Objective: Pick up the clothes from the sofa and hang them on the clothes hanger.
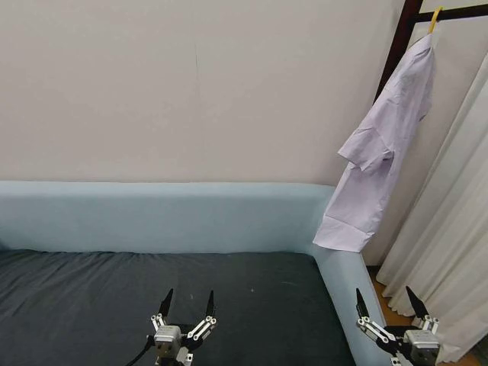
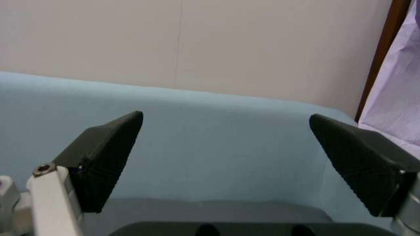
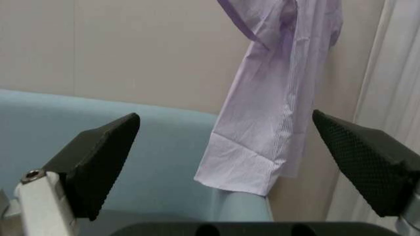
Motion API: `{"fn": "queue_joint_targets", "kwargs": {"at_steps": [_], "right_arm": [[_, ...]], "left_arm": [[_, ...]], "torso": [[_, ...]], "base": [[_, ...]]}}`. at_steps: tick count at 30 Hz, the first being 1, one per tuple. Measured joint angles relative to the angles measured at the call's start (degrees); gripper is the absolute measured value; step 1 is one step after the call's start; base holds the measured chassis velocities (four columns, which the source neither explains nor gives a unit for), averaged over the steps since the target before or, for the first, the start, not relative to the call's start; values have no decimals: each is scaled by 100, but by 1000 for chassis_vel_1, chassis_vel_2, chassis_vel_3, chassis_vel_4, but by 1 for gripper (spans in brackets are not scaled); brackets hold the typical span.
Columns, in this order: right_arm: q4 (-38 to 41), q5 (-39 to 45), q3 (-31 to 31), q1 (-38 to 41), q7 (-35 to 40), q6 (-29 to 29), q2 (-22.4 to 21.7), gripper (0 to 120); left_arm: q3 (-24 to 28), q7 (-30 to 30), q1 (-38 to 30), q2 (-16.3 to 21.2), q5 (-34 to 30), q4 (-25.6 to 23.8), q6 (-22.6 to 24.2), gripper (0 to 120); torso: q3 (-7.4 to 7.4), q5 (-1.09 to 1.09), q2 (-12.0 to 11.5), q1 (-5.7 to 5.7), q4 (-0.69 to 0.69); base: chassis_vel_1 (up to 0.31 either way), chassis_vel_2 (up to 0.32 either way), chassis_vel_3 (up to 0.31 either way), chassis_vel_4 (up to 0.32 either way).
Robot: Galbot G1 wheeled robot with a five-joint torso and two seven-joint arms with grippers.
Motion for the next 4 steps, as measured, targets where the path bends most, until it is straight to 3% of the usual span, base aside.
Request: {"fn": "queue_joint_targets", "kwargs": {"at_steps": [4], "right_arm": [[-5, 8, -4, 12, 3, -1, -8, 100]], "left_arm": [[2, -3, -2, 1, 0, 0, 7, 100]], "torso": [[0, 0, 0, 0, 0]], "base": [[0, 0, 0, 0]]}}
